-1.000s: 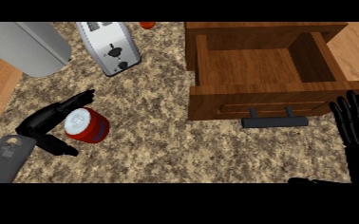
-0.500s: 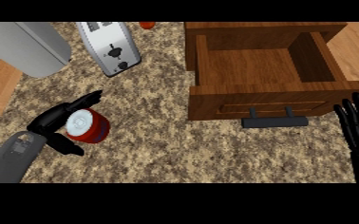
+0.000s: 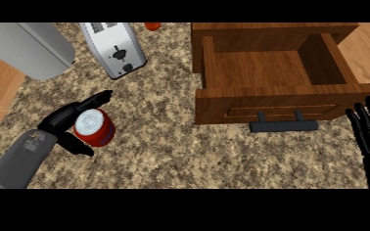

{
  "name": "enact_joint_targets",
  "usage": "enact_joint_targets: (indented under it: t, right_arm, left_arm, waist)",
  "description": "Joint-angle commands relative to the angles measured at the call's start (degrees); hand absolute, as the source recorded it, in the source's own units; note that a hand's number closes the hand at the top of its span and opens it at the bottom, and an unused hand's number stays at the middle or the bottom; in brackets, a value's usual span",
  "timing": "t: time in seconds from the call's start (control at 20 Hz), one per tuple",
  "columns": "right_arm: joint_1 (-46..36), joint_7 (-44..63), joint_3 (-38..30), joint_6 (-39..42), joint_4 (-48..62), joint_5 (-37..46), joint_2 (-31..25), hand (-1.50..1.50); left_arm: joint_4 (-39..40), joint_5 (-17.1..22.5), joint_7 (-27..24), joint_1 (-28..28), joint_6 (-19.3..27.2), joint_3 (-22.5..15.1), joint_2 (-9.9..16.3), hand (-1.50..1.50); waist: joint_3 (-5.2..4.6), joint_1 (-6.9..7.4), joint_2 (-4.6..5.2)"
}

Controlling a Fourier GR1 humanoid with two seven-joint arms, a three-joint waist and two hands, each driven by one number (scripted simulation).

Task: Pick up the can, place it into the drawer and close the drawer

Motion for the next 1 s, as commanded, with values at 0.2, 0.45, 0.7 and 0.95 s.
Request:
enact_joint_targets:
  t: [0.2, 0.45, 0.7, 0.95]
  right_arm:
    - [1.2, -2.0, -2.0, 2.2, 1.5, -1.7, -1.2, -1.50]
    - [1.0, -1.2, -0.2, 0.9, 0.4, -0.4, 0.5, -1.50]
    - [0.2, 1.7, -0.9, 0.4, -2.1, -1.7, 0.1, -1.50]
    - [2.3, -0.5, -1.9, 0.6, -1.1, -1.5, 0.7, -1.50]
  left_arm:
    - [2.9, -0.3, -5.8, -2.5, -10.2, -2.0, -1.0, -1.50]
    - [2.0, -0.3, -8.1, -1.0, -10.5, -3.9, -2.5, -1.50]
    - [0.2, 0.9, -4.9, -1.7, -9.8, -4.7, -5.3, 1.50]
    - [-1.7, 3.6, -6.0, 1.4, -13.8, -5.3, -4.9, 1.50]
  waist:
    - [-0.15, 0.23, 0.07]
    - [-0.20, 0.24, 0.19]
    - [-0.16, 0.67, -0.11]
    - [-0.12, 1.21, -0.17]
